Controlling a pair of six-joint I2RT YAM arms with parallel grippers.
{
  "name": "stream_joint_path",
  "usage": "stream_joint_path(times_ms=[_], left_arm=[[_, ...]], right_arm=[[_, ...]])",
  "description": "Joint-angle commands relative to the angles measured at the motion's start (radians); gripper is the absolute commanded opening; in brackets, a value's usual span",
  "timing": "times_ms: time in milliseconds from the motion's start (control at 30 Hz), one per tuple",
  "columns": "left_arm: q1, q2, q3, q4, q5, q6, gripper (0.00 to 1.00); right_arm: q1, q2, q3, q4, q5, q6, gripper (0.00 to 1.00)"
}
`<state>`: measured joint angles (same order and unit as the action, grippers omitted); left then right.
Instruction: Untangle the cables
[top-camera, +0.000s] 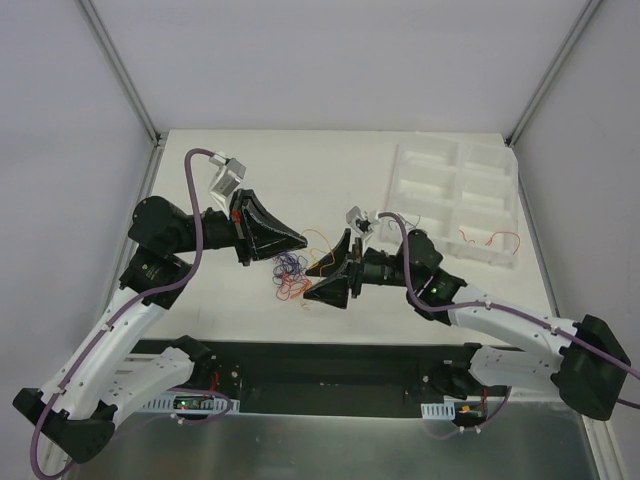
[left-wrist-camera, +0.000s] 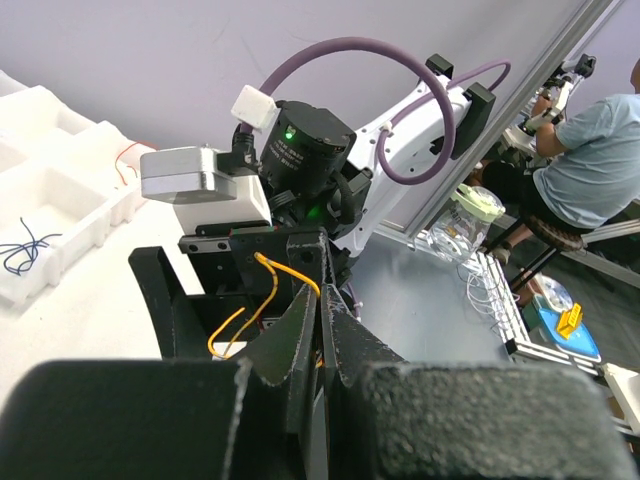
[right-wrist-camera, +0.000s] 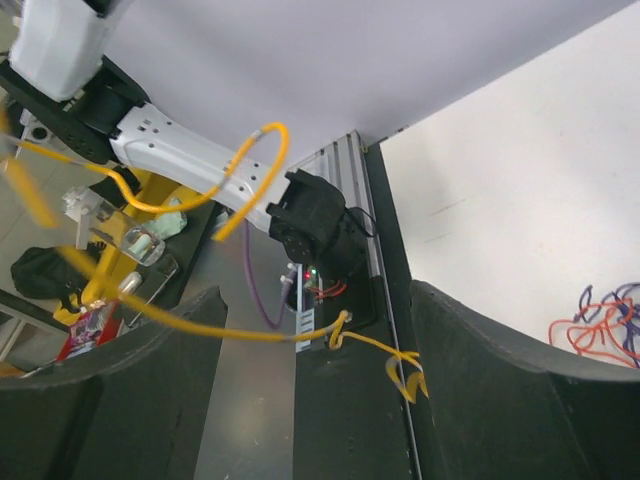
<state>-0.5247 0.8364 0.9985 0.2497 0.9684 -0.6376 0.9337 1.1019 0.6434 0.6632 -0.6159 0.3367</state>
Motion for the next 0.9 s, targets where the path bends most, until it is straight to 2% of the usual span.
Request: stream_joint_path(times_ms=[0, 67, 133, 233, 400, 500, 667, 867], left_arm=[[-0.006, -0.016, 0.034, 0.046, 0.01, 0.001, 0.0], [-0.006, -0.017, 0.038, 0.048, 0.001, 0.006, 0.0], [-0.006, -0.017, 0.043, 0.049, -0.013, 0.007, 0.0], [-0.006, -0.005, 0.051, 0.066, -0.02, -0.007, 0.0], [-0.006, 0.01, 0.065, 0.056, -0.036, -0.011, 0.0], [-0.006, 0.013, 0.072, 0.048, -0.048, -0.004, 0.0], [-0.008, 0.021, 0.081, 0.025, -0.071, 0.013, 0.0], [-0.006, 0.036, 0.086, -0.001, -0.106, 0.033, 0.0]], right_arm=[[0.004, -0.043, -0.008, -0.069, 0.062, -0.057, 0.76], [0.011, -0.077, -0.01, -0.173, 0.18, -0.09, 0.71], [0.045, -0.117, -0.001, -0.291, 0.342, -0.117, 0.7], [0.086, -0.125, 0.015, -0.401, 0.525, -0.108, 0.74], [0.117, -0.094, 0.07, -0.494, 0.645, -0.107, 0.81], [0.12, -0.065, 0.102, -0.543, 0.668, -0.091, 0.85], [0.14, -0.016, 0.117, -0.516, 0.627, -0.068, 0.87], [0.154, -0.033, 0.093, -0.514, 0.668, -0.022, 0.83]])
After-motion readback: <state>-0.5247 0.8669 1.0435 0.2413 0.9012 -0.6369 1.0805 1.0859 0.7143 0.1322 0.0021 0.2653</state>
